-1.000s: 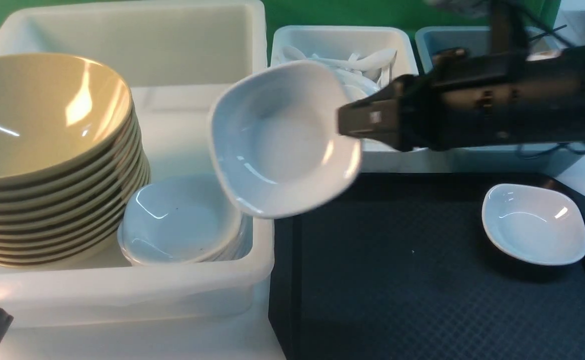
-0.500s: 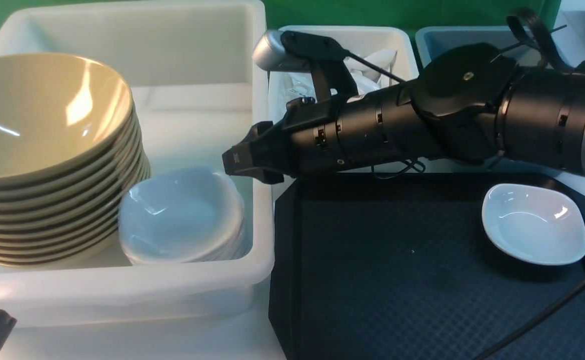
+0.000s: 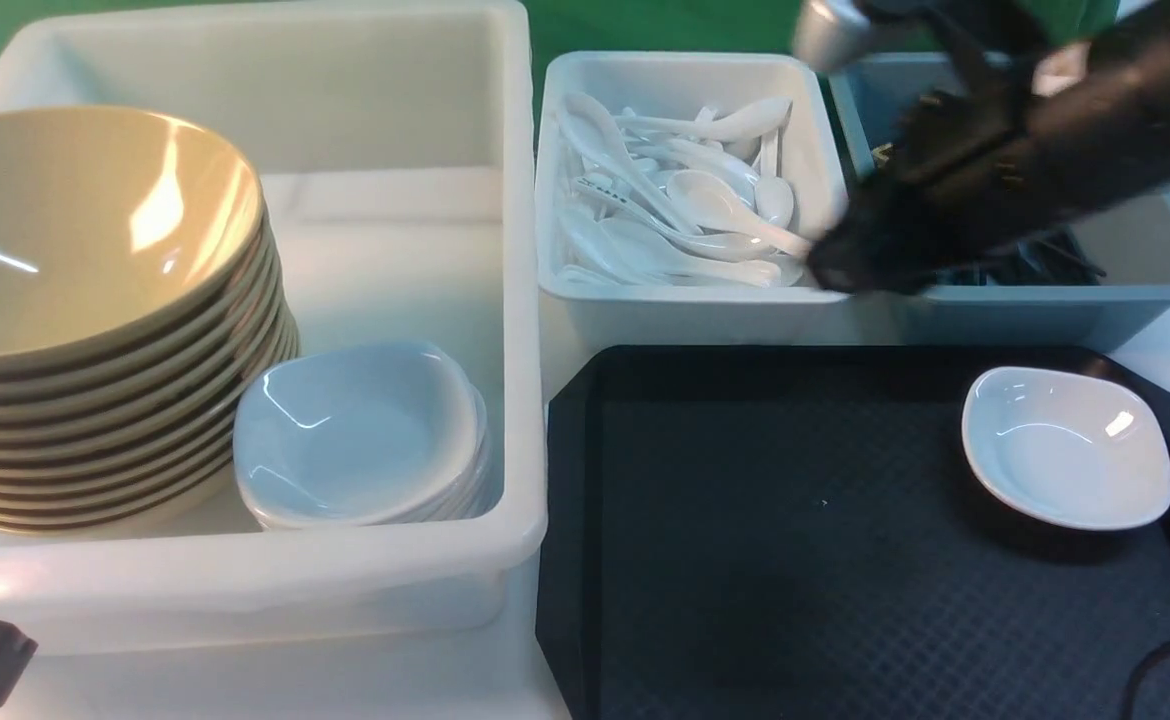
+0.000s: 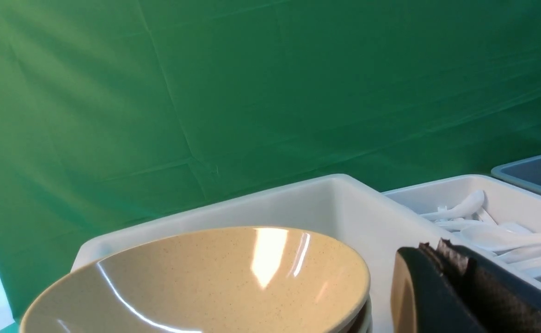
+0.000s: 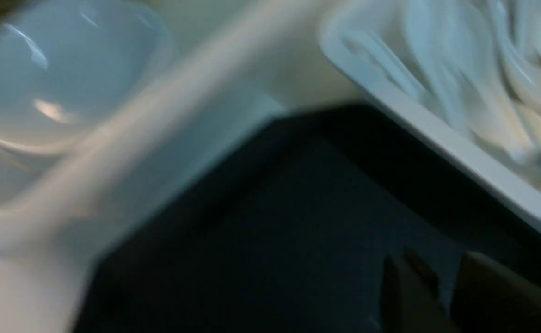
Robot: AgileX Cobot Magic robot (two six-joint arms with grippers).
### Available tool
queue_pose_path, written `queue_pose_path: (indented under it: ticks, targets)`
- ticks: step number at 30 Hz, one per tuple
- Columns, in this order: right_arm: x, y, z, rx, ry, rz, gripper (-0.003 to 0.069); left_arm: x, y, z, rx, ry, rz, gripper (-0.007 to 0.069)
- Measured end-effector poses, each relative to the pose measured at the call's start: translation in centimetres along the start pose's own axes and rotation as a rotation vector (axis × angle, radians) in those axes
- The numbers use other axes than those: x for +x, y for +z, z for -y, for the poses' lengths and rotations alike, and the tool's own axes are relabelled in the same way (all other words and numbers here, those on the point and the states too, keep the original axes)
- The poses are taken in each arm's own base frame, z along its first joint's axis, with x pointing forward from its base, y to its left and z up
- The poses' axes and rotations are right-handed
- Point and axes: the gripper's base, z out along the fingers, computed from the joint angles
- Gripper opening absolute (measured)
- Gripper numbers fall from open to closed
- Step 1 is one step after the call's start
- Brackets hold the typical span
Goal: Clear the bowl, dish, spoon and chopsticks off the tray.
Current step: Use the right arm to grab the plate
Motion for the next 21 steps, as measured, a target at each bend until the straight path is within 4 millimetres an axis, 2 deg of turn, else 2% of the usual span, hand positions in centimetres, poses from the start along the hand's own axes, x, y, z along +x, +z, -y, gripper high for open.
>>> queue_pose_path:
  ticks: [2,5,6,8,10,13,16,19,21]
  targets:
    - [1.7,0.7,2.5,0.089,0.056,-0.086,0.0055,0.0,0.0,0.0,-0.003,-0.002,0.004,-0.0008]
    - [4.7,2.8,5.6,0.157,0.148,-0.164,0.0033,-0.1,0.0,-0.1,-0.008,-0.002,0.013,-0.0008]
    - [5.0,3.1,6.0,0.162,0.16,-0.172,0.0032,-0.1,0.0,-0.1,-0.008,-0.003,0.013,-0.0008]
    - [7.9,5.8,7.9,0.187,0.239,-0.223,0.0033,-0.1,0.0,-0.1,-0.008,-0.003,0.014,-0.0008]
    - [9.6,7.6,8.8,0.192,0.292,-0.27,0.0033,-0.1,0.0,-0.1,-0.008,-0.005,0.014,-0.0008]
    - [10.7,9.4,9.0,0.176,0.336,-0.318,0.0033,-0.1,0.0,-0.1,-0.008,-0.007,0.014,-0.0008]
    - [10.6,10.7,8.0,0.127,0.345,-0.323,0.0033,-0.1,0.0,-0.1,-0.008,-0.007,0.014,-0.0008]
    - [9.2,11.7,4.6,0.025,0.294,-0.297,0.0034,-0.1,0.0,-0.1,-0.008,-0.01,0.014,-0.0008]
    - [9.0,11.7,3.8,0.009,0.282,-0.292,0.0034,-0.1,0.0,-0.1,-0.008,-0.01,0.014,-0.0008]
